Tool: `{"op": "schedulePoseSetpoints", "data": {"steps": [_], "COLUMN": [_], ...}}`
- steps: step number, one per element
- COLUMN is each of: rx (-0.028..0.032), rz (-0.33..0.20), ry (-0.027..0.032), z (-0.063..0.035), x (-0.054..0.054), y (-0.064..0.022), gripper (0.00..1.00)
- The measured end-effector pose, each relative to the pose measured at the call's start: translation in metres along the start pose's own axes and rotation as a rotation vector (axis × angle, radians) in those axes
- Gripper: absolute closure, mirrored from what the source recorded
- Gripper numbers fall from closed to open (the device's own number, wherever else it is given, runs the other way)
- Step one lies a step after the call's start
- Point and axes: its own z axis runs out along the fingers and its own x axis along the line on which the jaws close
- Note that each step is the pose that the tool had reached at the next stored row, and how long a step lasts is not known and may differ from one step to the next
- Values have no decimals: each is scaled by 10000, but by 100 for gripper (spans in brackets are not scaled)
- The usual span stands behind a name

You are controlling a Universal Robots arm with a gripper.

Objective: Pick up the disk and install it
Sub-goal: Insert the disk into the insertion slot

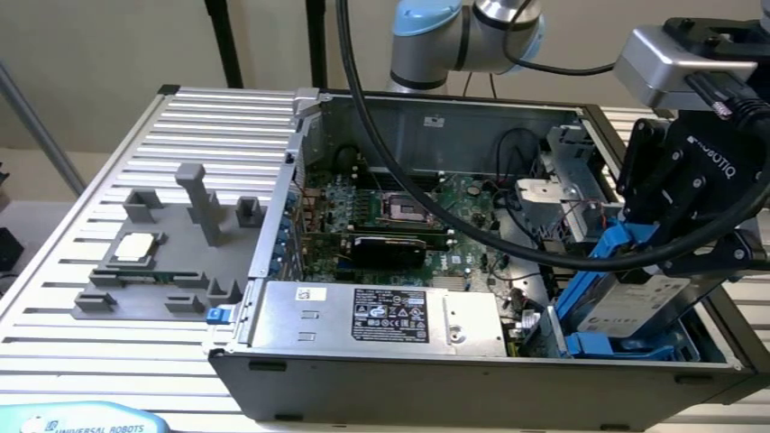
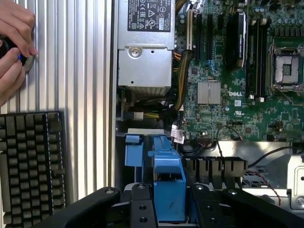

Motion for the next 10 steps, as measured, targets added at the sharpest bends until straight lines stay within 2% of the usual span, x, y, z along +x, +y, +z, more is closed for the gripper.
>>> {"op": "schedulePoseSetpoints", "data": {"steps": [7,8,10], "rx": [-1,0,0], "rz": [-8,-9,-10], "ry": [-6,-7,-4], "z": [29,32,35], "x": [0,0,0], "y": [2,1,1], "gripper": [66,59,59]}}
